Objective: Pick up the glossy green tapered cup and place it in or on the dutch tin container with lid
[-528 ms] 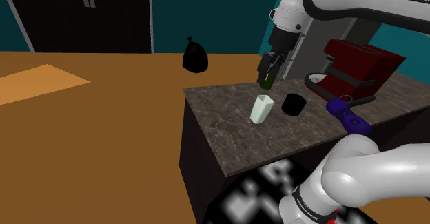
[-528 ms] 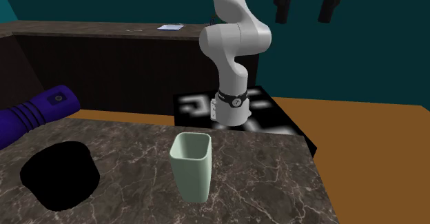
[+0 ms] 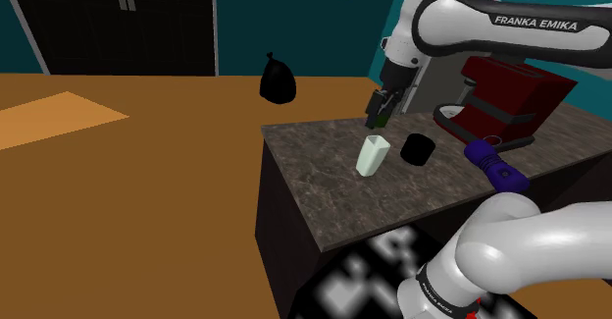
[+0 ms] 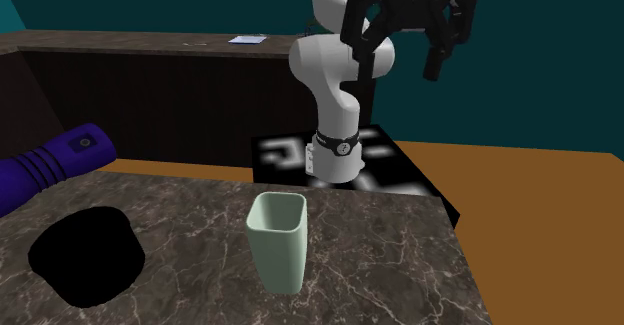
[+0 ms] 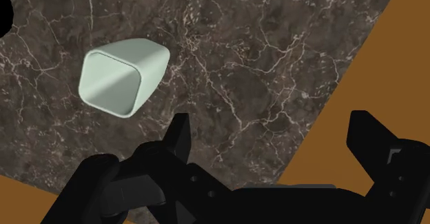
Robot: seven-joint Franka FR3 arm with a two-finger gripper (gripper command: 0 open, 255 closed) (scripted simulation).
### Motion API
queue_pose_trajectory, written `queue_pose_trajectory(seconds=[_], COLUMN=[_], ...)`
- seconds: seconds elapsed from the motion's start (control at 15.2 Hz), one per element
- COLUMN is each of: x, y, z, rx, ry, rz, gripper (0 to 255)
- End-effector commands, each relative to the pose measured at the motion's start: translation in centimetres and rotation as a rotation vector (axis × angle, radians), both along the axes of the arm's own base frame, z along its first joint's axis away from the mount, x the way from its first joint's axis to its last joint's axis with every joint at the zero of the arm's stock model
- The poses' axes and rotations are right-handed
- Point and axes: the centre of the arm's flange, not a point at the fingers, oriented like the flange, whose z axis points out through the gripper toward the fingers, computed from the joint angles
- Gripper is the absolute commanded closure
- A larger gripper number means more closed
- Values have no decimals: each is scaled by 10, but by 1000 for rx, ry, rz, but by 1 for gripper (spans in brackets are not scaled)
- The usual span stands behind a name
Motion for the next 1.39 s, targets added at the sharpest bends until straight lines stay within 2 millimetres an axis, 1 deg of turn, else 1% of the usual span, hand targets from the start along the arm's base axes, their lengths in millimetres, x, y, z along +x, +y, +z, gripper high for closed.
queue_pose_trajectory(seconds=[0.0,0.73,0.79,1.32], x=[7,37,38,37], y=[-21,-124,-129,-130], z=[-20,-121,-126,-166], rx=[1,10,11,11], ry=[5,36,37,37], rz=[-7,-51,-54,-54], gripper=[0,0,0,0])
